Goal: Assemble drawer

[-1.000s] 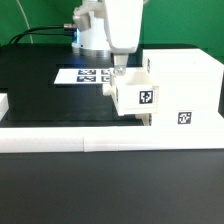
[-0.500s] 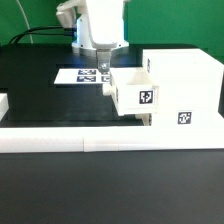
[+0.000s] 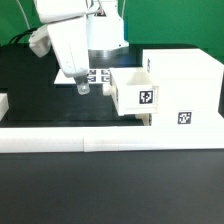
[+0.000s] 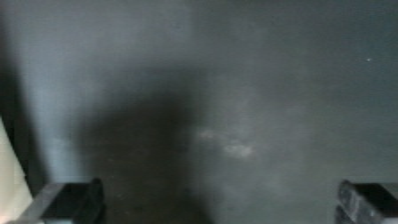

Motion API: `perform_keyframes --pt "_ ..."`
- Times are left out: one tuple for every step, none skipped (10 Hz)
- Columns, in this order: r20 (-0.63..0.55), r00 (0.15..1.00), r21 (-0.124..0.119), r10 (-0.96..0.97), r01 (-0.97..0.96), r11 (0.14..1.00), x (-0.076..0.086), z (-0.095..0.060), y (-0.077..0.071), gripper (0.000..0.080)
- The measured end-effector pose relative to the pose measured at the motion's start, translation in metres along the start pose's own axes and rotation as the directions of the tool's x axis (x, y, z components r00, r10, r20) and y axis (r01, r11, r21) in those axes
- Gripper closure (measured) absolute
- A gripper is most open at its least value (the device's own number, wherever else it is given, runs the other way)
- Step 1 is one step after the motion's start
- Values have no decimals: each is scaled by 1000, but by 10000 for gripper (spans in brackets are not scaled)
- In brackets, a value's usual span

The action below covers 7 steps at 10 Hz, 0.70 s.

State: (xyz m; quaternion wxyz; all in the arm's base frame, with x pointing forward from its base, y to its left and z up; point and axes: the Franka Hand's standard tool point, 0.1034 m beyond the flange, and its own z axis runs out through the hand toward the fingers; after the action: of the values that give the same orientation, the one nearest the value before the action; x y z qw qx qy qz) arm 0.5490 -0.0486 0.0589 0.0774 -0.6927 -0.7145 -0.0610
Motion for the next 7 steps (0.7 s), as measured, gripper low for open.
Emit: perform_keyframes --pt "-4 1000 3 17 -17 1000 8 3 2 150" --pt "-7 999 4 49 -49 999 17 4 4 150" --pt "-5 996 7 92 -92 996 24 6 5 150" --pt "-5 995 9 103 -103 995 27 7 4 150" --pt "-6 993 13 119 -118 993 33 9 3 150" --pt "-8 993 18 120 -119 993 40 12 2 150" --pt "-7 992 20 128 -128 992 45 14 1 150"
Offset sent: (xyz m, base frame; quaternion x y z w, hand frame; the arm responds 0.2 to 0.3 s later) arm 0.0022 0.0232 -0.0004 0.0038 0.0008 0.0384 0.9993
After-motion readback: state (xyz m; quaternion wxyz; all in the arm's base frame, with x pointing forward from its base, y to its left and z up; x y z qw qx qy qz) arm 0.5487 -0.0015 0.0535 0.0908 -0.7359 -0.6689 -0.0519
